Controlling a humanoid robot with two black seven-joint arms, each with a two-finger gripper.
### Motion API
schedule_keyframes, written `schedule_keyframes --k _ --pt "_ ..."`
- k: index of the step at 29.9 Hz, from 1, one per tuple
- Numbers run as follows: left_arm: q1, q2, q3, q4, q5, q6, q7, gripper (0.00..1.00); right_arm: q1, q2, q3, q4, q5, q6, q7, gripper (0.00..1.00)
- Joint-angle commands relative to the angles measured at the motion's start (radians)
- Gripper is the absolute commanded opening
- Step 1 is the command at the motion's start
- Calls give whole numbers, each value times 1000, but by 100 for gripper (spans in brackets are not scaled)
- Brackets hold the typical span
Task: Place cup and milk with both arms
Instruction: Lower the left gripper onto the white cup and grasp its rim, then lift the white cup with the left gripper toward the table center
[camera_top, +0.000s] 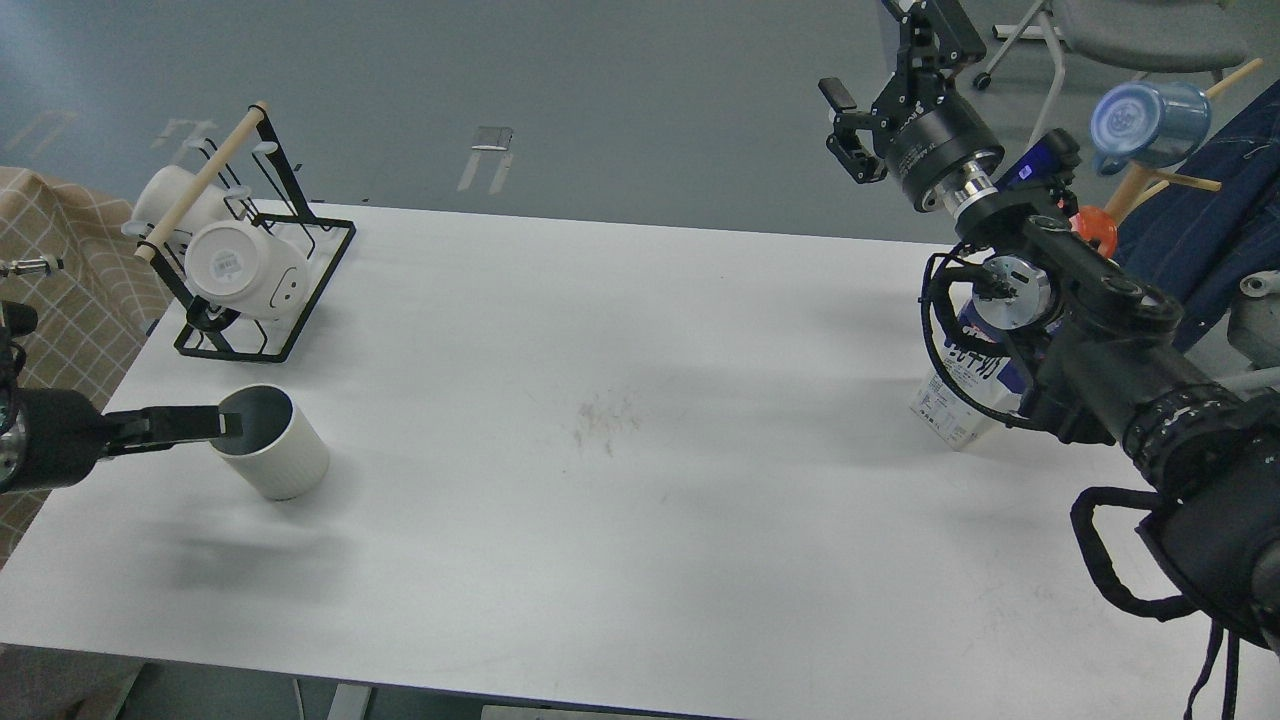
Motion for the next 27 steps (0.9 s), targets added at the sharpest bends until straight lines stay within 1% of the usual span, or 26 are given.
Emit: schedule_keyframes --k 1,8,10,15,18,21,22,23,24,26,27 --pt "0 -19 1 25 0 0 1 98 -1 0 0 0 0 0 0 100" --pt "2 -58 1 56 2 0 2 98 -3 0 0 0 0 0 0 100" --pt "0 -71 1 64 2 0 12 98 -4 0 0 0 0 0 0 100" --pt "0 -79 1 70 2 0 18 93 -10 0 0 0 0 0 0 100" --pt "0 -79 1 70 3 0 18 87 -12 0 0 0 0 0 0 100" --pt "0 -79 2 70 3 0 18 68 -15 0 0 1 -1 0 0 100" --pt "0 -79 2 70 3 0 18 53 -14 0 0 1 0 0 0 100" --pt "0 -79 2 70 3 0 18 46 -15 0 0 1 -1 0 0 100" --pt "0 -79 2 70 5 0 18 44 -14 0 0 0 -2 0 0 100" --pt "0 -79 2 70 5 0 18 29 -14 0 0 0 -2 0 0 100" --pt "0 -79 2 70 5 0 18 19 -14 0 0 1 -2 0 0 100"
